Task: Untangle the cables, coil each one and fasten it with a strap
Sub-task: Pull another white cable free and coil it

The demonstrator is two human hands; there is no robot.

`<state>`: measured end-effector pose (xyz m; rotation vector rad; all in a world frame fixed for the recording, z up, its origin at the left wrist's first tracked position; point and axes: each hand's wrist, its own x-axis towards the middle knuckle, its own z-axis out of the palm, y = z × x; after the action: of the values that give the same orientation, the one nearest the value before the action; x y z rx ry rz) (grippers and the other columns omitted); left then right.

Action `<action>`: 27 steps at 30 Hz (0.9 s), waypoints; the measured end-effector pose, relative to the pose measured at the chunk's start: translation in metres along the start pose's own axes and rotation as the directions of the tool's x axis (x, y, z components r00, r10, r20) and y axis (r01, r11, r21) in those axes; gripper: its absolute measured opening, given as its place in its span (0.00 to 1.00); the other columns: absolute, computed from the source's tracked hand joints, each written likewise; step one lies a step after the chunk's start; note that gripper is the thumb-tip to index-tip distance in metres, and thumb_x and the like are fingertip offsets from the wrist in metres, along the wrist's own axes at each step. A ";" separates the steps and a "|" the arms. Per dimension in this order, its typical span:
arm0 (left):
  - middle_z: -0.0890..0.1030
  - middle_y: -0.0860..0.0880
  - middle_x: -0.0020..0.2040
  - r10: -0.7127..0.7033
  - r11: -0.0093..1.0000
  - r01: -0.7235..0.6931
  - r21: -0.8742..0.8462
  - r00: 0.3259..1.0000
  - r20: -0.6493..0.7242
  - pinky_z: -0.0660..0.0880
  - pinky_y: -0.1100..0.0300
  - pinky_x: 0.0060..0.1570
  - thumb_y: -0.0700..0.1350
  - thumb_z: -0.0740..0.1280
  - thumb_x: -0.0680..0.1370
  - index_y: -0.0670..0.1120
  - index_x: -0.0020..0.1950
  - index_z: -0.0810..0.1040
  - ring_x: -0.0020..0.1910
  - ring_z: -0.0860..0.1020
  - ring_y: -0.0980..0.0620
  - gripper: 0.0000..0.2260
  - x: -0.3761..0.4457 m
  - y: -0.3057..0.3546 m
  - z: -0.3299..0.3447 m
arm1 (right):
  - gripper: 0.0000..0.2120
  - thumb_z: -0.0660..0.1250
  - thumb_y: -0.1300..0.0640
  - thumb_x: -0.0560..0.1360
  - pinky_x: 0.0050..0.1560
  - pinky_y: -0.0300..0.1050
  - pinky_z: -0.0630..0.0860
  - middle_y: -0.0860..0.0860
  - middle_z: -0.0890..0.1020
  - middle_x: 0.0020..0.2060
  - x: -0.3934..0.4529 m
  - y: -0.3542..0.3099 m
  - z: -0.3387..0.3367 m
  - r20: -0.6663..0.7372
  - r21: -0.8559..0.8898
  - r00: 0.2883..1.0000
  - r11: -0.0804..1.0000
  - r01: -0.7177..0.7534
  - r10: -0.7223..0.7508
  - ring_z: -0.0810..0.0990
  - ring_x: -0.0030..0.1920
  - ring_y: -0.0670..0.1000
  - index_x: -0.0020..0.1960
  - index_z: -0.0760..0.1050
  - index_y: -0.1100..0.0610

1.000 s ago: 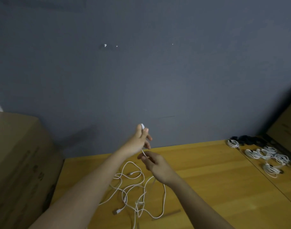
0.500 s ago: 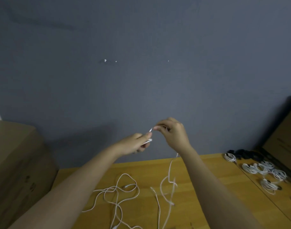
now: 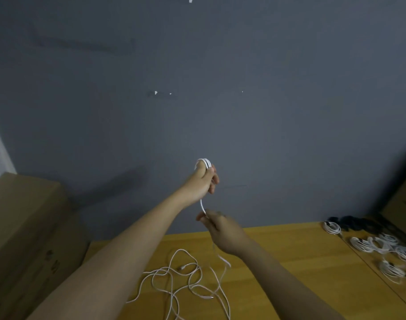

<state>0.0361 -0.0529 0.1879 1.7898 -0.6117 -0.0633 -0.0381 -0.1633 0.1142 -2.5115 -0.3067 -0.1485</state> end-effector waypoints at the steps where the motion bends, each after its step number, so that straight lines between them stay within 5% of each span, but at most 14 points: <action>1: 0.73 0.49 0.39 0.031 0.994 -0.030 0.101 1.000 -0.006 0.73 0.63 0.39 0.40 0.49 0.84 0.48 0.43 0.60 0.29 0.72 0.52 0.10 0.003 -0.003 -0.001 | 0.11 0.55 0.53 0.82 0.43 0.45 0.73 0.50 0.82 0.41 0.000 -0.006 -0.010 -0.017 0.052 1.000 0.998 0.025 -0.025 0.80 0.44 0.51 0.56 0.75 0.54; 5: 0.75 0.48 0.45 0.017 0.858 -0.087 0.507 0.990 0.140 0.73 0.50 0.53 0.46 0.51 0.83 0.47 0.44 0.63 0.45 0.76 0.44 0.09 0.009 -0.012 -0.009 | 0.09 0.58 0.57 0.82 0.30 0.34 0.69 0.42 0.75 0.23 0.003 -0.013 -0.046 -0.121 0.347 0.991 0.938 -0.014 0.059 0.72 0.25 0.41 0.50 0.76 0.54; 8: 0.72 0.47 0.47 -0.009 0.787 -0.133 0.602 0.974 0.226 0.71 0.49 0.52 0.49 0.51 0.83 0.46 0.45 0.66 0.48 0.73 0.44 0.11 0.007 -0.012 -0.013 | 0.09 0.63 0.55 0.80 0.32 0.38 0.64 0.44 0.72 0.26 0.008 0.001 -0.064 -0.166 0.172 0.986 0.985 0.005 0.024 0.68 0.27 0.41 0.47 0.80 0.57; 13: 0.74 0.49 0.38 -0.110 0.771 -0.116 0.627 0.944 0.310 0.66 0.54 0.39 0.60 0.52 0.81 0.46 0.40 0.68 0.36 0.72 0.52 0.20 -0.007 -0.007 -0.018 | 0.07 0.67 0.56 0.77 0.45 0.40 0.73 0.48 0.83 0.43 0.026 0.009 -0.098 -0.257 -0.103 0.956 0.988 0.116 -0.139 0.78 0.42 0.46 0.50 0.83 0.57; 16: 0.67 0.52 0.31 -0.130 0.922 -0.027 0.387 0.919 0.372 0.62 0.60 0.32 0.54 0.53 0.83 0.48 0.38 0.66 0.28 0.64 0.55 0.17 -0.013 0.002 -0.019 | 0.06 0.68 0.56 0.76 0.44 0.37 0.70 0.47 0.81 0.40 0.037 0.008 -0.101 -0.330 -0.091 0.931 0.987 0.134 -0.157 0.75 0.41 0.45 0.47 0.83 0.57; 18: 0.61 0.53 0.28 -0.130 0.991 0.105 0.082 0.904 0.407 0.57 0.65 0.26 0.51 0.52 0.84 0.48 0.37 0.64 0.24 0.58 0.57 0.16 -0.015 0.009 -0.023 | 0.06 0.67 0.58 0.77 0.43 0.36 0.71 0.50 0.81 0.40 0.041 0.005 -0.094 -0.360 0.149 0.932 0.984 0.101 -0.041 0.76 0.40 0.46 0.46 0.82 0.57; 22: 0.58 0.53 0.25 -0.007 0.931 0.145 -0.335 0.925 0.380 0.56 0.66 0.23 0.50 0.49 0.84 0.47 0.36 0.62 0.22 0.54 0.58 0.17 -0.015 0.016 -0.028 | 0.12 0.59 0.59 0.81 0.33 0.33 0.67 0.50 0.74 0.31 0.042 -0.007 -0.065 -0.291 0.513 0.949 0.857 0.048 0.121 0.69 0.29 0.42 0.41 0.77 0.53; 27: 0.67 0.53 0.28 -0.019 0.834 0.137 -0.535 0.975 0.220 0.61 0.63 0.31 0.46 0.52 0.84 0.47 0.41 0.65 0.21 0.61 0.59 0.12 -0.012 0.013 -0.009 | 0.15 0.52 0.58 0.83 0.29 0.36 0.63 0.53 0.70 0.28 0.037 -0.024 -0.024 -0.139 0.656 0.970 0.753 -0.061 0.200 0.64 0.27 0.47 0.40 0.70 0.56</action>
<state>0.0245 -0.0423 0.1990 1.2500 -0.5922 -0.4455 -0.0095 -0.1515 0.1530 -1.7926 -0.0702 -0.1984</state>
